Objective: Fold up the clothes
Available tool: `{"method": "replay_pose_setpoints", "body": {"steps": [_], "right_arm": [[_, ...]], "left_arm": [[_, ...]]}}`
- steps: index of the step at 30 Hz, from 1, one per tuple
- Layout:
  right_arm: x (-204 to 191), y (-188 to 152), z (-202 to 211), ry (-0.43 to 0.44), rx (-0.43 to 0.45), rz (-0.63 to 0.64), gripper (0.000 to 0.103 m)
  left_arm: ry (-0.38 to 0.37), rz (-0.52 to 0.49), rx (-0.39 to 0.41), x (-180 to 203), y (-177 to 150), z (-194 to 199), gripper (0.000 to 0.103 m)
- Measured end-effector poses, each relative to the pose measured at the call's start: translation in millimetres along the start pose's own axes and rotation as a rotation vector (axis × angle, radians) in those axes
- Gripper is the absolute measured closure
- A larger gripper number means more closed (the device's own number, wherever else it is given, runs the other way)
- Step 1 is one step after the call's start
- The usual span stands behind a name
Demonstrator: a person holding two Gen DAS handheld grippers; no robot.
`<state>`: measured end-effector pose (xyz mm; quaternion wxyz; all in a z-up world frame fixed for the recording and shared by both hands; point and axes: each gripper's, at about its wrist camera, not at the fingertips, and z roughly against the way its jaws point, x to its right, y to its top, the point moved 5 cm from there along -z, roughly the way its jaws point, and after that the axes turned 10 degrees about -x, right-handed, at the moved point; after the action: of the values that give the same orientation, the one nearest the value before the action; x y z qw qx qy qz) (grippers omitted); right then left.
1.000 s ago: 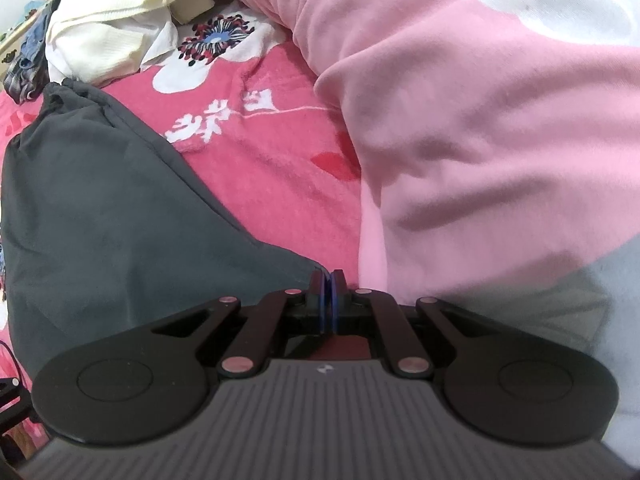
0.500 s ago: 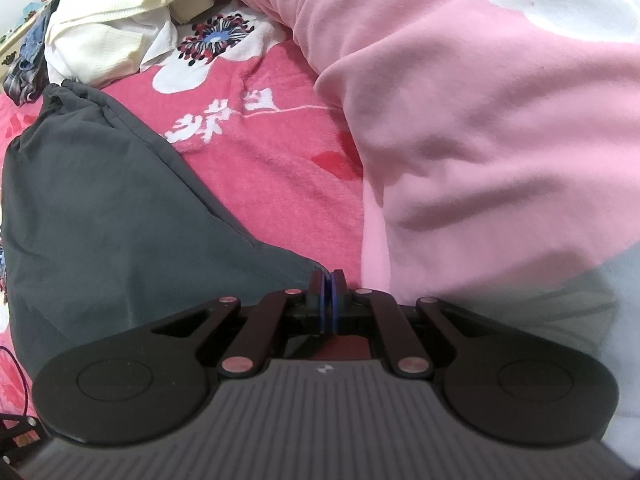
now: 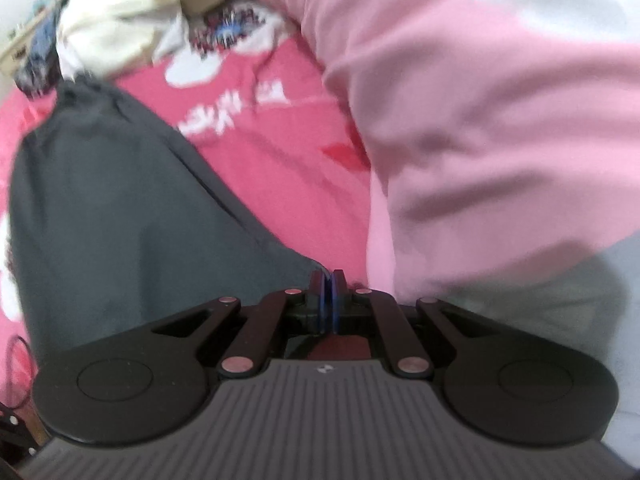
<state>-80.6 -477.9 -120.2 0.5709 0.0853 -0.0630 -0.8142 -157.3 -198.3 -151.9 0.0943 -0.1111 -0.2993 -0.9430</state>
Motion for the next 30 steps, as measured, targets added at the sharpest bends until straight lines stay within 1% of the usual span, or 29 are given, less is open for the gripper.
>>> {"method": "replay_pose_setpoints", "body": {"steps": [4, 7, 9, 11, 12, 13, 14, 16, 17, 18, 20, 21, 23, 24, 25, 27, 28, 30], "right_arm": [[-9, 0, -10, -0.071, -0.006, 0.075, 0.101], [-16, -3, -26, -0.137, -0.022, 0.149, 0.101], [-22, -7, -37, -0.178, -0.029, 0.204, 0.1], [-25, -10, -41, -0.207, -0.032, 0.238, 0.099], [-25, -11, -41, -0.221, -0.031, 0.251, 0.099], [-25, -12, -39, -0.238, -0.026, 0.26, 0.099], [-24, -12, -35, -0.255, -0.017, 0.265, 0.099], [-22, -13, -24, -0.29, 0.015, 0.269, 0.099], [-22, -13, -17, -0.296, 0.042, 0.271, 0.099], [-25, -13, -8, -0.283, 0.08, 0.274, 0.099], [-31, -14, 5, -0.229, 0.141, 0.286, 0.098], [-35, -16, 7, -0.191, 0.157, 0.297, 0.096], [-41, -20, 7, -0.121, 0.172, 0.317, 0.096], [-42, -23, -2, -0.106, 0.136, 0.321, 0.096], [-40, -28, -15, -0.117, 0.078, 0.322, 0.096], [-31, -37, -38, -0.183, -0.038, 0.321, 0.096], [-24, -40, -41, -0.215, -0.059, 0.314, 0.096], [-14, -43, -33, -0.233, -0.052, 0.293, 0.096]], "left_arm": [[0.007, -0.012, -0.047, 3, -8, -19, 0.101], [0.025, -0.01, -0.079, 1, -14, -31, 0.1], [0.027, 0.0, -0.098, 1, -17, -37, 0.098], [0.02, 0.012, -0.112, 1, -22, -38, 0.094], [0.015, 0.017, -0.112, 2, -24, -38, 0.091], [0.005, 0.019, -0.109, 4, -26, -37, 0.084], [0.0, 0.023, -0.102, 5, -28, -35, 0.073], [-0.017, 0.038, -0.087, 8, -32, -31, 0.061], [-0.029, 0.044, -0.081, 10, -34, -29, 0.058], [-0.037, 0.049, -0.078, 11, -36, -27, 0.057], [-0.049, 0.071, -0.072, 11, -40, -21, 0.053], [-0.052, 0.088, -0.069, 10, -42, -18, 0.053], [-0.041, 0.14, -0.05, 1, -48, -8, 0.05], [-0.03, 0.172, -0.038, -4, -50, -3, 0.048], [-0.008, 0.218, -0.02, -14, -54, 3, 0.047], [0.023, 0.34, 0.02, -35, -64, 17, 0.047], [0.032, 0.411, 0.044, -48, -70, 26, 0.047], [0.036, 0.536, 0.09, -69, -86, 42, 0.047]]}}
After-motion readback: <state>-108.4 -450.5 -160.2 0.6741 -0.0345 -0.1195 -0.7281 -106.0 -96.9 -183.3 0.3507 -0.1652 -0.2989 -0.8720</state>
